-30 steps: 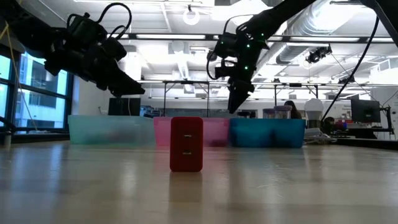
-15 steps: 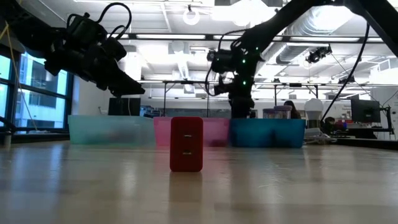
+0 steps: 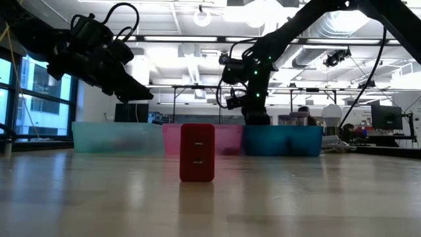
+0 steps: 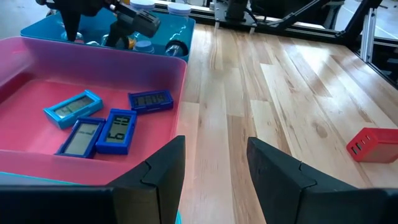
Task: Pick & Place Office items
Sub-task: Put the yellow black hourglass into the blue bin
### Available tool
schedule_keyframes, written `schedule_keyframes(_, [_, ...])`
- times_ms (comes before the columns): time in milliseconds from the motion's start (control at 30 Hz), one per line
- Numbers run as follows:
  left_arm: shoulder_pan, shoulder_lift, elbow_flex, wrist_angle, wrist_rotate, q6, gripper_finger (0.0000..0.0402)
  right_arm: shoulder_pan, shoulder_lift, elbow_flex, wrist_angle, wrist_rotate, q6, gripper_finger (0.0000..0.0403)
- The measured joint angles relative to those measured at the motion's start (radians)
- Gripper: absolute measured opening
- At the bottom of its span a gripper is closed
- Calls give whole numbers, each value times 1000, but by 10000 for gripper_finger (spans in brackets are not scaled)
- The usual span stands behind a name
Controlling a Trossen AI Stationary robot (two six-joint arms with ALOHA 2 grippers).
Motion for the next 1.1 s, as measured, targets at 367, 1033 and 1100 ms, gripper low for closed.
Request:
schedule_keyframes(367, [0, 0, 0, 0, 0, 0, 165, 8, 42, 0, 10, 21, -22, 243])
schedule_keyframes(1033, [0, 0, 0, 0, 0, 1, 165, 20, 49, 1, -1, 54, -31, 149])
schedule_keyframes(1100, [0, 0, 0, 0, 0, 0, 165, 31, 49, 0, -4, 94, -20, 154])
